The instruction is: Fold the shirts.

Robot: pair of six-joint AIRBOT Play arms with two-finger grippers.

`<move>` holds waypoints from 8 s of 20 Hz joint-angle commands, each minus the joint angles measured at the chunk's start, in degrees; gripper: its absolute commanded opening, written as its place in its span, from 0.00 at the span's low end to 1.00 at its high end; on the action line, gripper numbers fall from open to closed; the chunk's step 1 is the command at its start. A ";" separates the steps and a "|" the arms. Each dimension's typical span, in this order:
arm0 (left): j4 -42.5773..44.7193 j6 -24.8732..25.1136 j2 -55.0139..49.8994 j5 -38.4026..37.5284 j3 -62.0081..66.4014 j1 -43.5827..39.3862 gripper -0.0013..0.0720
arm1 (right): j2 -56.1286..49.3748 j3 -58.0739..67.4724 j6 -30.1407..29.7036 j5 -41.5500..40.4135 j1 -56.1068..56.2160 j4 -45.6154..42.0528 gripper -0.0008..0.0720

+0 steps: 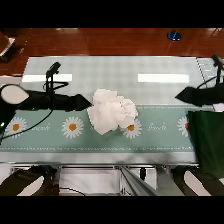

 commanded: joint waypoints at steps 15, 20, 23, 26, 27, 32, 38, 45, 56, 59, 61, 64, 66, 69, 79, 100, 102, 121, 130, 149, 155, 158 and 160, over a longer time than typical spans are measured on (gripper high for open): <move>-1.38 5.88 -36.59 -11.15 20.44 -0.39 0.04 | -5.92 -24.74 -4.11 -16.87 11.72 22.29 0.57; -1.42 5.84 -36.57 -11.91 20.76 0.74 0.04 | -19.12 -14.23 -4.20 -18.82 16.20 23.67 0.57; -1.42 5.84 -36.59 -11.87 20.76 1.05 0.04 | -26.38 -7.48 -4.42 -17.05 18.62 23.67 0.57; -1.42 5.84 -36.59 -11.87 20.76 1.05 0.04 | -32.46 -1.95 -5.18 -14.82 21.18 23.69 0.57; -1.44 5.81 -36.59 -11.85 20.76 1.05 0.04 | -34.25 -0.33 -5.16 -14.53 21.90 23.74 0.57; -1.44 5.81 -36.48 -11.89 20.96 1.14 0.04 | -39.43 6.88 -6.64 -10.34 24.61 23.78 0.09; -1.46 5.55 -28.46 -11.93 36.28 7.50 0.04 | -29.38 27.30 -4.52 -3.21 20.02 18.71 0.04; -1.44 5.01 -12.28 -11.26 59.12 14.32 0.04 | -12.07 59.04 1.36 1.29 18.78 1.99 0.04; 11.06 5.35 17.81 -19.08 58.86 17.42 0.04 | 16.28 57.83 7.74 21.03 18.78 -17.16 0.04; 11.02 4.42 21.81 -21.88 50.56 17.42 0.04 | 20.13 49.59 10.05 21.05 18.78 -16.74 0.04; 10.32 3.87 22.21 -21.92 41.86 17.42 0.04 | 20.94 41.83 10.80 20.28 18.78 -15.80 0.04; 5.05 5.07 20.02 -14.93 26.32 17.40 0.04 | 19.98 28.41 10.78 12.90 18.78 -12.61 0.04; 0.79 8.04 15.93 -7.06 17.38 17.38 0.04 | 16.63 20.44 10.78 6.40 18.78 -11.50 0.04; -0.61 11.02 5.29 1.44 13.66 15.56 0.04 | 6.54 16.39 10.21 0.59 18.78 -13.46 0.04; -0.52 7.52 -28.65 4.33 26.97 9.16 0.72 | -30.25 23.17 4.42 -10.69 4.98 12.74 0.17; 10.27 13.09 -15.43 -22.67 -13.68 24.44 0.71 | -8.24 -14.58 -7.82 -0.66 -21.79 9.94 0.57; 9.92 13.07 -15.43 -19.32 -13.86 21.55 0.71 | -8.24 -14.78 -7.82 -0.35 -21.79 9.84 0.57; 5.68 13.09 -17.44 -12.59 -12.55 17.11 0.04 | -21.20 -16.33 -8.90 -8.31 -3.69 21.05 0.31; -15.28 12.41 -4.61 -5.16 29.05 23.02 0.04 | -15.58 36.76 -2.75 1.07 2.27 19.34 0.04; 19.19 0.70 29.35 3.04 54.42 35.56 0.04 | 14.75 63.63 4.96 16.22 2.36 -3.93 0.04; 0.90 1.68 27.50 -2.64 27.63 35.60 0.04 | 14.73 46.69 5.25 15.28 2.36 -3.72 0.04; -5.27 5.66 22.95 -0.02 13.97 32.70 0.04 | 13.18 35.41 5.25 11.98 2.36 -3.45 0.04; -5.22 7.37 17.79 4.85 8.76 27.32 0.04 | 9.81 29.59 5.03 9.79 2.36 -3.06 0.04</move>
